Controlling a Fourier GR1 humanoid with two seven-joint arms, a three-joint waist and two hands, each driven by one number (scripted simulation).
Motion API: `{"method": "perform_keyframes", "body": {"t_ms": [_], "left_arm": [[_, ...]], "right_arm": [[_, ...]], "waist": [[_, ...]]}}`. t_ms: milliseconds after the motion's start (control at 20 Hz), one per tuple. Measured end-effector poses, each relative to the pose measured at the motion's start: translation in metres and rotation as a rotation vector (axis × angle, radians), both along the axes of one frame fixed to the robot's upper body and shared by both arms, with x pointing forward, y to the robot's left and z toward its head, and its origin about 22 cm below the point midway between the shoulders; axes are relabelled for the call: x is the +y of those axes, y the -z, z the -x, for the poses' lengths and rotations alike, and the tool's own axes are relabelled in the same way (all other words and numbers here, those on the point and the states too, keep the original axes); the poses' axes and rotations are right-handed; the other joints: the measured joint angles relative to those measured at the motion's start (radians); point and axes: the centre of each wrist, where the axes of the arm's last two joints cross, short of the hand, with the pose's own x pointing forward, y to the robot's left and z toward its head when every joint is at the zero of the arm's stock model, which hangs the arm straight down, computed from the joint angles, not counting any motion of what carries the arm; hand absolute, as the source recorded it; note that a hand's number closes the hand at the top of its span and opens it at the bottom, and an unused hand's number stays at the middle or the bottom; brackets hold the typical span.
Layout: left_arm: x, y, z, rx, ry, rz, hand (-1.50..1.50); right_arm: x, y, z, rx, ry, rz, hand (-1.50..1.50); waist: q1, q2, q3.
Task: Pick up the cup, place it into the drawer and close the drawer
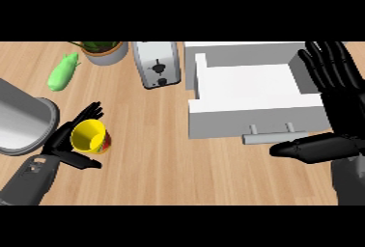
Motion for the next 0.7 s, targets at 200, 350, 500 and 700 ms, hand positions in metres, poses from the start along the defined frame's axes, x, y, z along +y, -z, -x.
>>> {"method": "perform_keyframes", "body": {"t_ms": [200, 350, 500, 700], "left_arm": [[-0.009, 0.002, -0.004, -0.007, 0.017, 0.008, -1.5], [-0.011, 0.004, -0.003, -0.01, 0.029, 0.009, -1.5], [-0.016, 0.006, -0.004, -0.002, 0.05, 0.028, 1.5], [-0.028, 0.005, -0.01, -0.007, 0.088, 0.07, 1.5]], "right_arm": [[0.001, 0.001, 0.002, 0.0, -0.002, 0.001, -1.5], [0.001, 0.001, 0.002, -0.001, 0.001, 0.004, -1.5], [-0.003, 0.003, 0.002, 0.004, 0.002, 0.01, -1.5], [-0.004, 0.001, 0.0, 0.007, 0.006, 0.01, -1.5]], "waist": [[-0.002, 0.0, 0.001], [-0.003, 0.0, 0.002], [-0.003, -0.001, 0.004], [0.0, -0.001, 0.003]]}}
